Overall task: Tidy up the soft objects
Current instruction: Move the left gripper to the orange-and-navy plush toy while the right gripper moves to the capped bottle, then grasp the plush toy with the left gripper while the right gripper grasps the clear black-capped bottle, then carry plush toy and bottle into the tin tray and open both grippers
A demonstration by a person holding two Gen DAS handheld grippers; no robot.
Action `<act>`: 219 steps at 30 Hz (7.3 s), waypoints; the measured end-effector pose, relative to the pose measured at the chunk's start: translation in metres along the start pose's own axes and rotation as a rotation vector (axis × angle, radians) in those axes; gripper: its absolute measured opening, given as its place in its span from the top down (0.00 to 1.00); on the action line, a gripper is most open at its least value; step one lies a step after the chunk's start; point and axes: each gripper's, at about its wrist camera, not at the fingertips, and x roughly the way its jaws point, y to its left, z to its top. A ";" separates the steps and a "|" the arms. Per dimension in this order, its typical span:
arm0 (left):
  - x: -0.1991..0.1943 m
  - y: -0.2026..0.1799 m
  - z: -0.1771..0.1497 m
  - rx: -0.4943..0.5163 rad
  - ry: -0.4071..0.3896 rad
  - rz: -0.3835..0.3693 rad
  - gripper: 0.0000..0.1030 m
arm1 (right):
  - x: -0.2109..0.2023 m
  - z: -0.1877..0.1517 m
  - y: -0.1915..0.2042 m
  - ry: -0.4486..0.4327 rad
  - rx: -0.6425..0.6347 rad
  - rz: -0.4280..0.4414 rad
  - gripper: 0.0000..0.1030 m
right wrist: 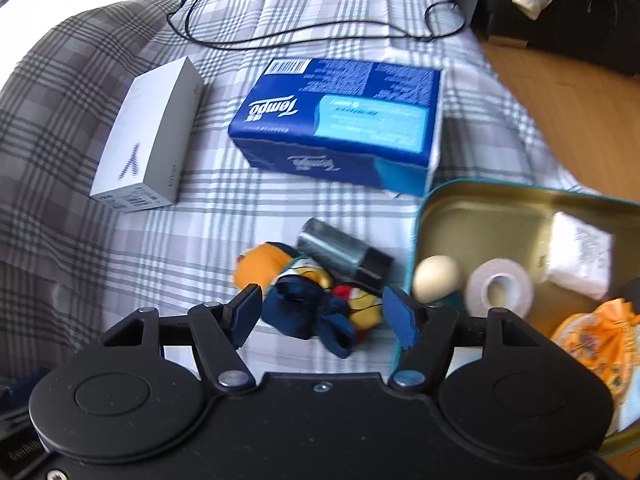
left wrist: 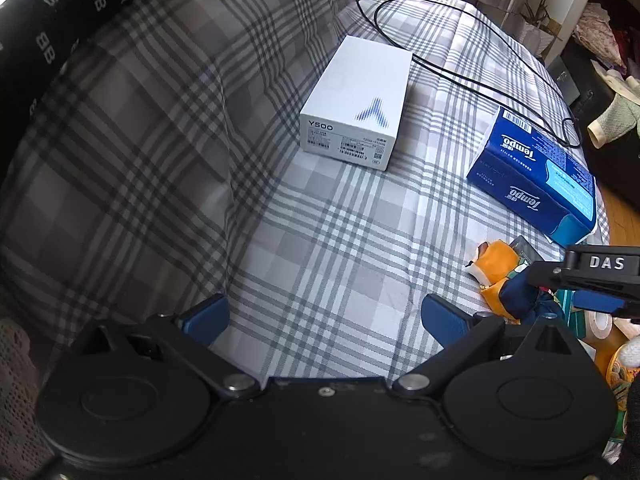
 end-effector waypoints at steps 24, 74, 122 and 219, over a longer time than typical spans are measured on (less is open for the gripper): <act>0.009 0.009 0.000 -0.064 0.036 0.017 0.01 | 0.006 0.017 -0.016 -0.009 0.133 0.059 0.37; 0.020 0.004 -0.001 -0.043 0.059 -0.001 0.01 | 0.039 0.026 -0.004 -0.026 0.133 -0.081 0.33; 0.122 -0.071 0.023 0.149 0.022 -0.030 0.00 | 0.077 0.025 0.025 0.023 -0.315 -0.095 0.02; -0.034 -0.235 -0.084 0.494 -0.050 -0.328 0.17 | -0.138 -0.005 -0.218 -0.120 0.123 -0.339 0.70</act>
